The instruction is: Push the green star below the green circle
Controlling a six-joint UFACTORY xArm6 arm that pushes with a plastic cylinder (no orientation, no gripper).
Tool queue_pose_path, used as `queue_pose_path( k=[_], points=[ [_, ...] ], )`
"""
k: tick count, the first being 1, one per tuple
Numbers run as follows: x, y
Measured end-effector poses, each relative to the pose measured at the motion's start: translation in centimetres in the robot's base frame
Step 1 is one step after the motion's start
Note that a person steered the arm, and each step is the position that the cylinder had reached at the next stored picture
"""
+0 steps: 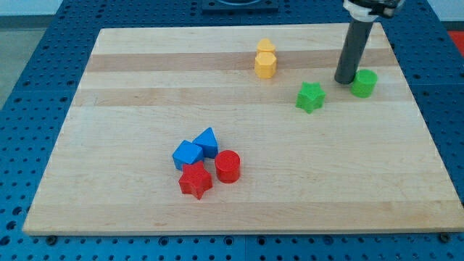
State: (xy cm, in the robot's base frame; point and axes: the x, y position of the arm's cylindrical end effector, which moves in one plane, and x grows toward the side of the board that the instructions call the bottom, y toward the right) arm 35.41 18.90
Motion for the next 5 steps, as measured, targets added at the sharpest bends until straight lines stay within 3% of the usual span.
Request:
queue_pose_path(
  k=[3, 5],
  points=[
    [-2.0, -0.9],
    [-1.3, -9.6]
  ],
)
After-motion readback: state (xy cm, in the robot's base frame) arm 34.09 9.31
